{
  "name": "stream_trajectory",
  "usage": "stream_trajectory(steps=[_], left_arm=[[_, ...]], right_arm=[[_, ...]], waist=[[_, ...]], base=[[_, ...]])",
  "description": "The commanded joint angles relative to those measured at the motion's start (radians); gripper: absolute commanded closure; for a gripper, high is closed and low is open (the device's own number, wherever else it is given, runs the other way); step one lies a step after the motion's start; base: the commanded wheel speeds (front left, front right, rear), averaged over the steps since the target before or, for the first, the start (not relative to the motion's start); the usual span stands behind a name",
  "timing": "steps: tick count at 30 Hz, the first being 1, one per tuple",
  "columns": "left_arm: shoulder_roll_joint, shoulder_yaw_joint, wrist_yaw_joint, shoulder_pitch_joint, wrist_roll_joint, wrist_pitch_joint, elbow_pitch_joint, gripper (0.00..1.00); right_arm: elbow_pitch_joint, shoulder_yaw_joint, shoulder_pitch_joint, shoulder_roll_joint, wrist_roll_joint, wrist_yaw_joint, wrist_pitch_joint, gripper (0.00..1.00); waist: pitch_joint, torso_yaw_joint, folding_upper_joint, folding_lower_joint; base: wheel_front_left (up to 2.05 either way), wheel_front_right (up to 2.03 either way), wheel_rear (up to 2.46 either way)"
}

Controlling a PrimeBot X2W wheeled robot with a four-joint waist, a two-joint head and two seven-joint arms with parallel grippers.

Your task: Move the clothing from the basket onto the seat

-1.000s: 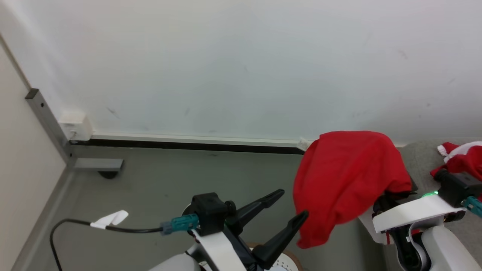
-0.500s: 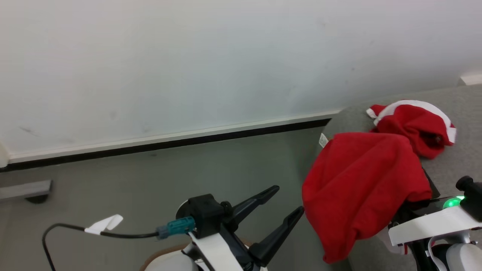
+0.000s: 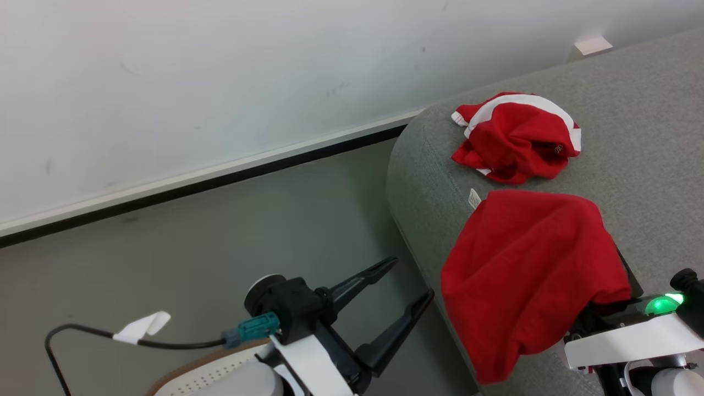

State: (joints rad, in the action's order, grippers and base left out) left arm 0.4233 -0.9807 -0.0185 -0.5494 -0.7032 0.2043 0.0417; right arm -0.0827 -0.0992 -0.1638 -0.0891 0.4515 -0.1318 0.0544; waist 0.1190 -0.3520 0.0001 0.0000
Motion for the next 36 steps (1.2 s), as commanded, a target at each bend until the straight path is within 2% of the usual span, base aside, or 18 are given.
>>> stream_trajectory(steps=[1, 12, 19, 20, 26, 30, 36], left_arm=[[0.007, 0.001, 0.003, -0.009, 0.014, 0.007, -0.003, 0.00], [0.019, -0.007, -0.007, -0.044, 0.047, 0.005, -0.004, 0.00], [0.021, -0.009, -0.016, -0.068, 0.052, 0.003, -0.002, 0.00], [0.021, -0.009, -0.016, -0.068, 0.052, 0.003, -0.002, 0.00], [0.036, -0.002, -0.026, -0.100, 0.058, -0.003, 0.010, 0.00], [0.052, 0.007, -0.031, -0.119, 0.062, -0.006, 0.019, 0.00], [0.069, 0.017, -0.041, -0.153, 0.075, -0.006, 0.027, 0.00]], right_arm=[[-0.011, 0.005, 0.004, 0.006, -0.006, 0.002, 0.009, 1.00], [-0.041, 0.088, -0.064, -0.002, -0.039, 0.002, -0.003, 1.00], [-0.102, 0.240, -0.167, -0.034, -0.093, 0.002, -0.070, 1.00], [-0.102, 0.240, -0.167, -0.034, -0.093, 0.002, -0.070, 1.00], [-0.108, 0.390, -0.293, -0.071, -0.125, 0.002, -0.128, 1.00], [-0.078, 0.487, -0.391, -0.098, -0.146, 0.002, -0.160, 1.00], [0.066, 0.569, -0.489, -0.199, -0.262, 0.002, -0.212, 1.00]], waist=[[0.021, -0.016, -0.0001, 0.0000], [0.095, 0.018, -0.0001, 0.0000], [0.171, 0.073, -0.0001, 0.0000], [0.171, 0.073, -0.0001, 0.0000], [0.263, 0.125, -0.0001, 0.0000], [0.328, 0.158, -0.0001, 0.0000], [0.422, 0.204, -0.0001, 0.0000]], base=[[0.00, 0.00, 0.00], [0.00, 0.00, 0.00], [0.00, 0.00, 0.00], [0.00, 0.00, 0.00], [0.00, 0.00, 0.00], [0.00, 0.00, 0.00], [0.00, 0.00, 0.00]])
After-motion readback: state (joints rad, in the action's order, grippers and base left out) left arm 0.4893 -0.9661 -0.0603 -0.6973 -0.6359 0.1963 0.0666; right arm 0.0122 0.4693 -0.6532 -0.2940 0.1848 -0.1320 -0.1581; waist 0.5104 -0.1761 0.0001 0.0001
